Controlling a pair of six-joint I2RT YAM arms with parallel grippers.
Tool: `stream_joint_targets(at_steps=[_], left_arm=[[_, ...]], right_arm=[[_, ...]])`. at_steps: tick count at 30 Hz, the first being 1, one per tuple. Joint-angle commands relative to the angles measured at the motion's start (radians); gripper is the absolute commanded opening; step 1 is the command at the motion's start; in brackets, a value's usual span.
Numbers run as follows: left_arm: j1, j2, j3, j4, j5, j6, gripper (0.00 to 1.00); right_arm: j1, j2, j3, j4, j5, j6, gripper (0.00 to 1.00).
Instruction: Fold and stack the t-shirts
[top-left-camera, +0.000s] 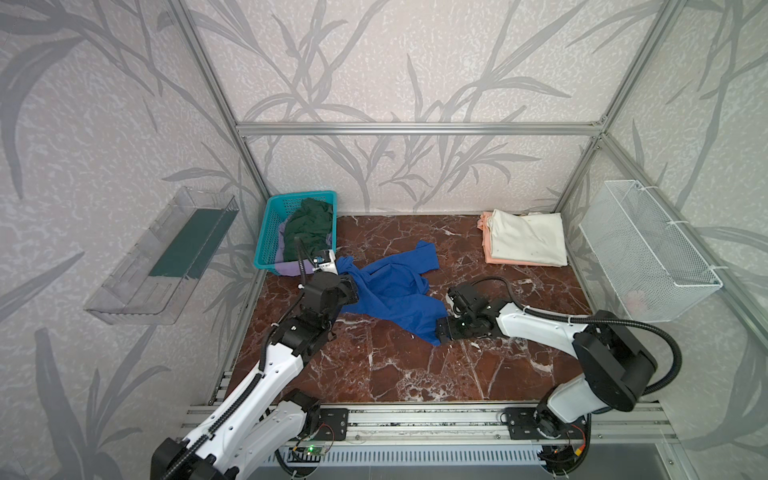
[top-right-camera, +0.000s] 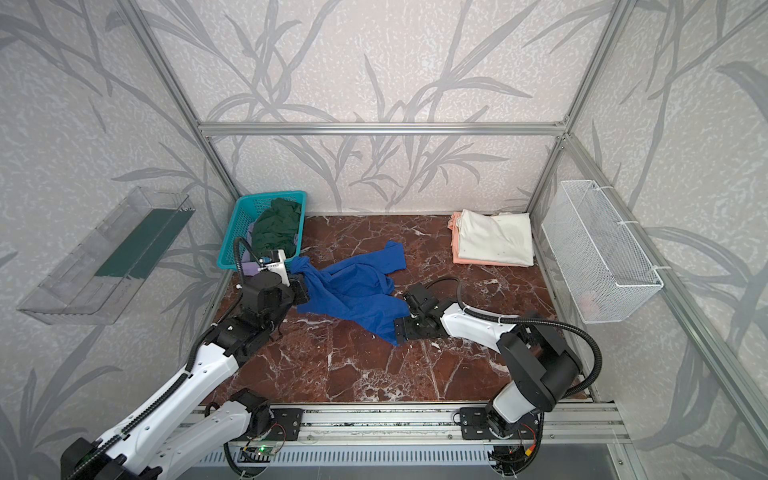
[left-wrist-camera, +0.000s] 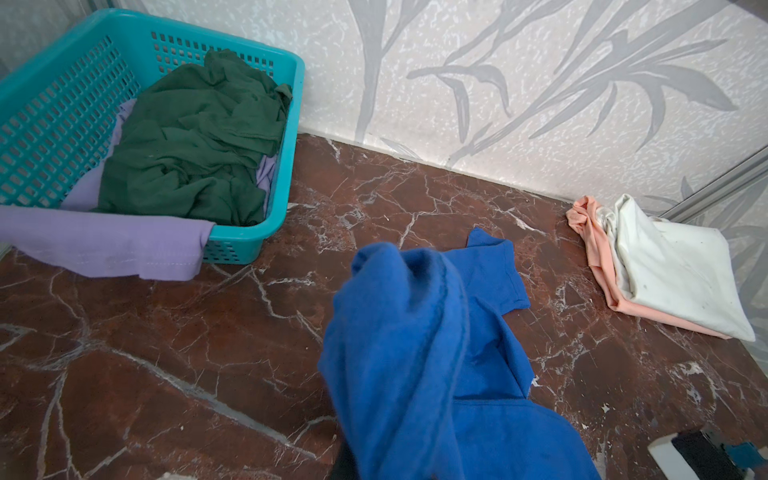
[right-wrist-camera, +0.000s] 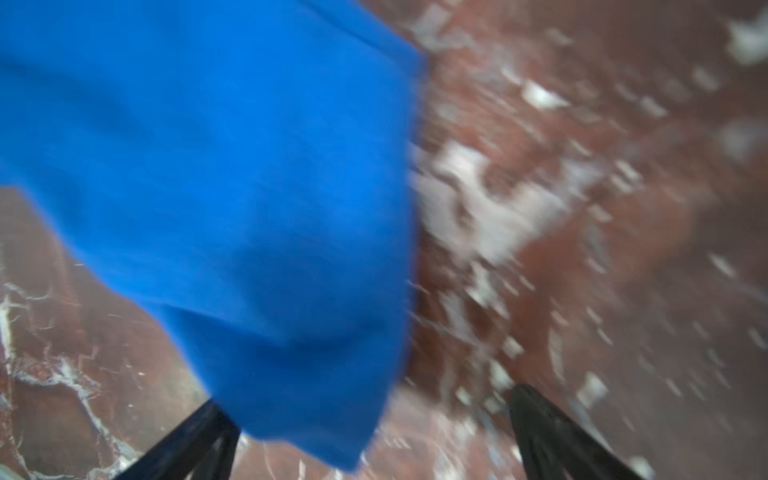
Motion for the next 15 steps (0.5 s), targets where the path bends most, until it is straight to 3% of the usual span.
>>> stream_joint_targets(at_steps=[1, 3, 6, 7, 9, 10, 15], left_arm=[[0.008, -0.020, -0.016, 0.001, -0.019, -0.035, 0.00], [0.010, -0.019, -0.015, -0.011, -0.017, -0.033, 0.00], [0.011, -0.009, 0.002, -0.028, -0.010, -0.023, 0.00], [0.012, -0.002, 0.011, -0.031, -0.008, -0.022, 0.00], [0.017, 0.022, 0.036, -0.035, 0.004, -0.016, 0.00], [0.021, 0.043, 0.057, -0.040, 0.010, -0.014, 0.00], [0.041, 0.183, 0.219, -0.050, 0.031, 0.043, 0.00]], right_arm=[[0.034, 0.059, 0.017, 0.014, -0.029, 0.015, 0.94], [0.039, 0.079, 0.021, 0.034, -0.030, 0.028, 0.85], [0.038, 0.099, 0.033, 0.051, -0.026, 0.033, 0.62], [0.038, 0.107, 0.048, 0.039, -0.019, 0.027, 0.48], [0.033, 0.111, 0.097, -0.020, 0.027, 0.024, 0.09], [0.025, 0.147, 0.134, -0.057, 0.055, 0.018, 0.00], [-0.066, 0.194, 0.357, -0.232, 0.146, -0.046, 0.00]])
